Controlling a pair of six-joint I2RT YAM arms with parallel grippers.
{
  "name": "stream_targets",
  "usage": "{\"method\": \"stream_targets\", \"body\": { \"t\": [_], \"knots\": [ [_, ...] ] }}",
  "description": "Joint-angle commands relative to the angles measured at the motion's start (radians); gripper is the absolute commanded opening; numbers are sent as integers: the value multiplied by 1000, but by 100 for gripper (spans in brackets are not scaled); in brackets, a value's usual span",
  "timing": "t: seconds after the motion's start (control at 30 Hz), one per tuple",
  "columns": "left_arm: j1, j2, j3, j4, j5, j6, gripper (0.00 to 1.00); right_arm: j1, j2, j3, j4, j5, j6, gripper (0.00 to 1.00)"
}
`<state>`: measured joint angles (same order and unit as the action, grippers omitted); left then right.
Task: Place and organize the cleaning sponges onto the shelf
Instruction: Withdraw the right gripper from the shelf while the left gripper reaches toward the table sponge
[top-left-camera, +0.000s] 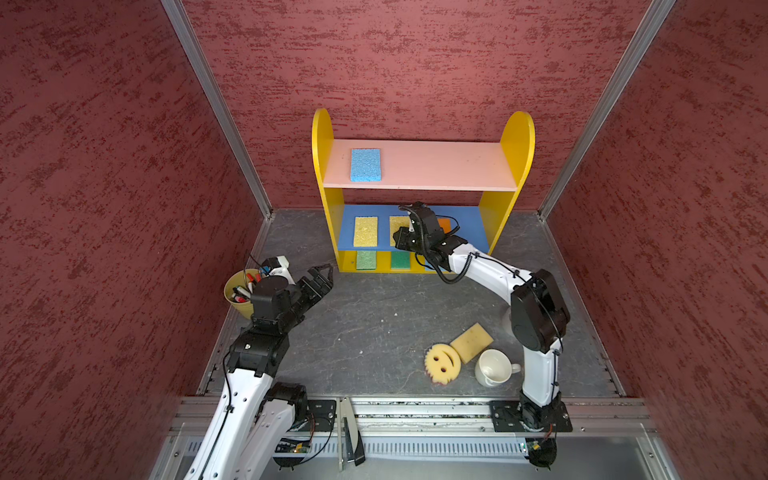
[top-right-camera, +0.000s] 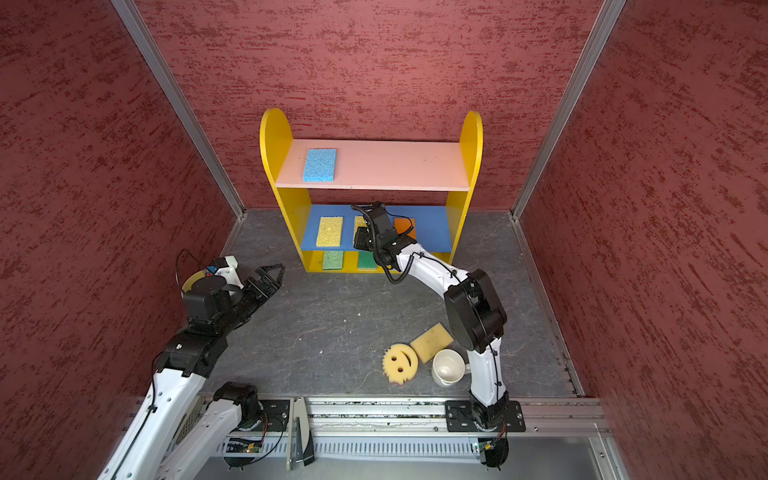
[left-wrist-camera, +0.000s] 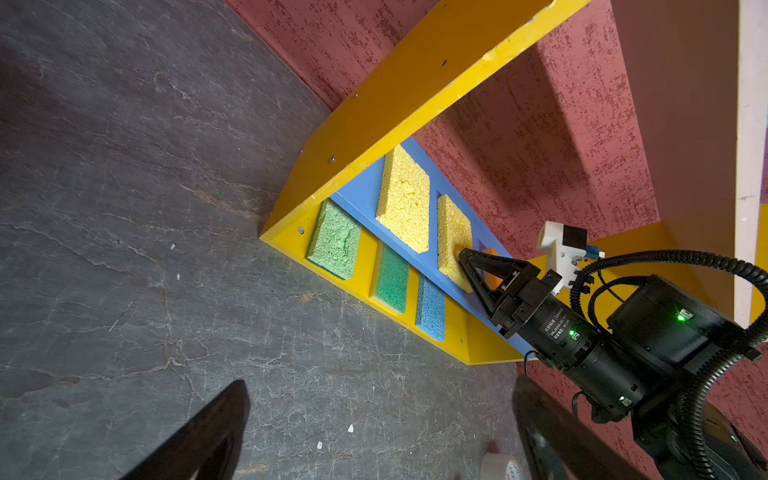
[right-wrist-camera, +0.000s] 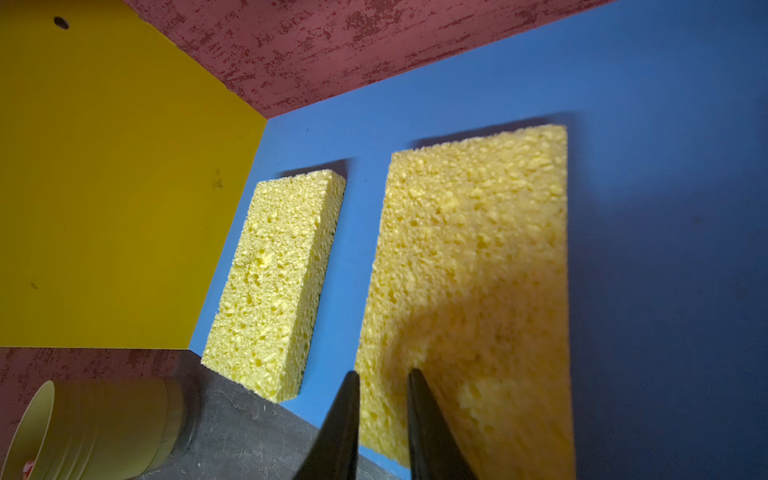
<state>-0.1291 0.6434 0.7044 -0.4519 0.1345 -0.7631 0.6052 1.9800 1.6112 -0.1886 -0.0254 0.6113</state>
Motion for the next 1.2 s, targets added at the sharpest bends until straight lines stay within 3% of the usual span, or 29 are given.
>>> {"method": "stream_targets", "body": {
  "t": [0.0, 0.27, 0.57, 0.8, 1.07, 1.17],
  "knots": [
    [6, 3, 1, 18, 17, 2, 98, 1, -62, 47, -36, -2, -34, 24],
    [5, 17, 1, 35, 48, -3, 98, 2, -186, 31, -90, 9, -91, 26],
    [-40, 27, 6, 38, 63, -10, 98, 17, -389, -201, -145, 33, -138, 27],
    [-161, 50, -6, 44, -13, -21, 96, 47, -593, -461, -198, 86, -146, 30],
    [-323, 121, 26, 76, -123, -34, 95, 54, -821, -735, -236, 55, -78, 31],
    [-393, 169, 20, 96, -154, -39, 94, 56, -856, -793, -311, 79, -85, 37]
  ]
}}
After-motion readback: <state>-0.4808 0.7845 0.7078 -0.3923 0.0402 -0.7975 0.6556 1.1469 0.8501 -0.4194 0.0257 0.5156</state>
